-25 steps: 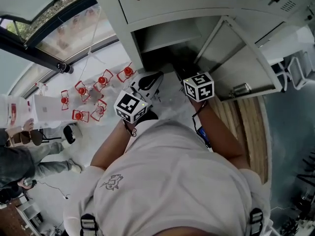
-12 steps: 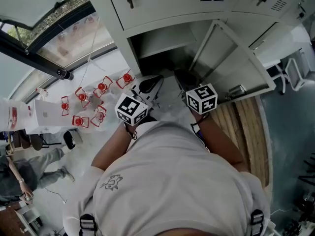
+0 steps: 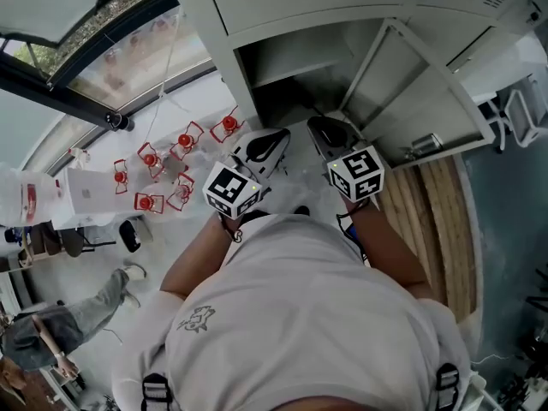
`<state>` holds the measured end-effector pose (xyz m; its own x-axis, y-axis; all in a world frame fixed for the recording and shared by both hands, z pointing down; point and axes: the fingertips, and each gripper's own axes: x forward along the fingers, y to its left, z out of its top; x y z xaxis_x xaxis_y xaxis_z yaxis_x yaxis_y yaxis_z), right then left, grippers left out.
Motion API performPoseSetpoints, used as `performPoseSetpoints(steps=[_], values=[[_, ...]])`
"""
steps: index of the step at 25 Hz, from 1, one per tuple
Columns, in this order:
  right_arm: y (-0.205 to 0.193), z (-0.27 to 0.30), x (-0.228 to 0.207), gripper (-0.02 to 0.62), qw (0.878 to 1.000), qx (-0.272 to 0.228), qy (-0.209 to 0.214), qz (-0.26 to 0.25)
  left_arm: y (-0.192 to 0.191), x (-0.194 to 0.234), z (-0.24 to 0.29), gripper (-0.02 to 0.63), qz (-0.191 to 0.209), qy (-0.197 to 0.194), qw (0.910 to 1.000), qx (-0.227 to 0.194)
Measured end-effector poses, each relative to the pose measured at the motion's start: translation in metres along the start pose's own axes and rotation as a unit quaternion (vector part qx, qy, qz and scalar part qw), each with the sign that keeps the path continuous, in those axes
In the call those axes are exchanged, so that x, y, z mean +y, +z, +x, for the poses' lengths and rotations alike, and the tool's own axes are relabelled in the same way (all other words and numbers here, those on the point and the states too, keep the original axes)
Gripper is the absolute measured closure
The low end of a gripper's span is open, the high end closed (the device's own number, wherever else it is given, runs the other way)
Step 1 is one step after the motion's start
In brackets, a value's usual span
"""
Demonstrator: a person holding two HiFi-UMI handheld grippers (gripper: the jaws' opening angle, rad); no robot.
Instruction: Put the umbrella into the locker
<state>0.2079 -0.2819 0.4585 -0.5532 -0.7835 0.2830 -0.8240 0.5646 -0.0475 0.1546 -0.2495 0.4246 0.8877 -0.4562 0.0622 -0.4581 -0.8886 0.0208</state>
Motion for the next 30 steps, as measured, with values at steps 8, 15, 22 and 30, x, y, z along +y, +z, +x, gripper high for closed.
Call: performPoseSetpoints(steps=[8,15,22,30], values=[[-0.009,0.0,0.045,0.548,1.0,-0.005,-0.018,0.024,-0.023,0.002,-0.054,0.595,-0.018,-0.02,0.9995,0.016],[0.001,-0.009,0.128,0.548,0.999,-0.017,-0.042,0.025,-0.012,-0.004,-0.138,0.595,-0.01,-0.037,0.9993,0.002],[-0.01,-0.029,0.204,0.548,0.998,-0.016,-0.061,0.03,-0.017,-0.025,-0.204,0.595,-0.014,-0.054,0.9984,-0.005],[-0.024,-0.054,0.255,0.548,0.997,-0.015,-0.067,0.037,-0.024,-0.06,-0.239,0.595,0.001,-0.072,0.9974,-0.004]])
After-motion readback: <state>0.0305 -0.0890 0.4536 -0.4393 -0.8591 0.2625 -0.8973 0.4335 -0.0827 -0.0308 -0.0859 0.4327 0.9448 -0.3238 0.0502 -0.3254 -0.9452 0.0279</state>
